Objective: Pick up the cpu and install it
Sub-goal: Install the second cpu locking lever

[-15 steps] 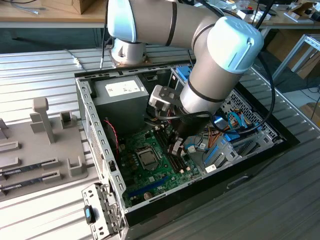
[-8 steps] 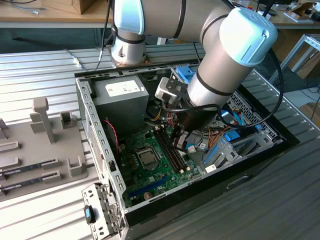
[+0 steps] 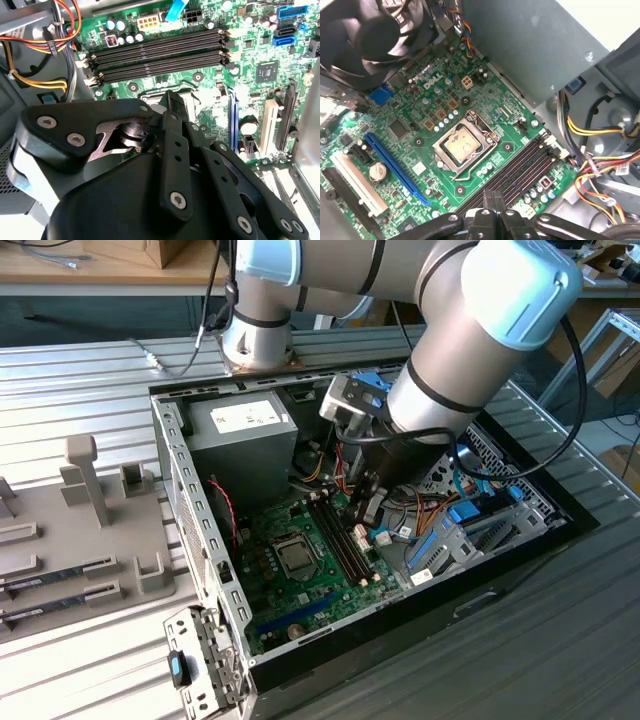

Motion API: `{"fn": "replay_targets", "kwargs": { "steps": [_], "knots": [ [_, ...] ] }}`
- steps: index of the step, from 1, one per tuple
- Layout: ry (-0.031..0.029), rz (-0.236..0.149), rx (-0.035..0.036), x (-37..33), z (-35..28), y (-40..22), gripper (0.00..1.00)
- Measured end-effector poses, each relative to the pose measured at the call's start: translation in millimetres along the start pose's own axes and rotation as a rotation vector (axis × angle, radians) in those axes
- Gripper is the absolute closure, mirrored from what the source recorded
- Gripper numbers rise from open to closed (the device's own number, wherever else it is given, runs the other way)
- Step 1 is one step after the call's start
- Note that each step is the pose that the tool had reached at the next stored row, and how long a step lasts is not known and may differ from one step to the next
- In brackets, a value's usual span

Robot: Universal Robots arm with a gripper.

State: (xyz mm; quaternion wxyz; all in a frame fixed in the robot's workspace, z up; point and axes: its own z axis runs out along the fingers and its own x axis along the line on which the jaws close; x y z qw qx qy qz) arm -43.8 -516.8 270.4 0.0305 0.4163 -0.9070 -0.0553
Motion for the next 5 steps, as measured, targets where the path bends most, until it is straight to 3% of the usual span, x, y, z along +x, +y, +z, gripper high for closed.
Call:
{"fn": "replay_targets", "kwargs": {
  "steps": [5],
  "knots": [
    [0.0003, 0.000, 0.0001, 0.0, -0.6, 0.0, 0.89]
  ]
}}
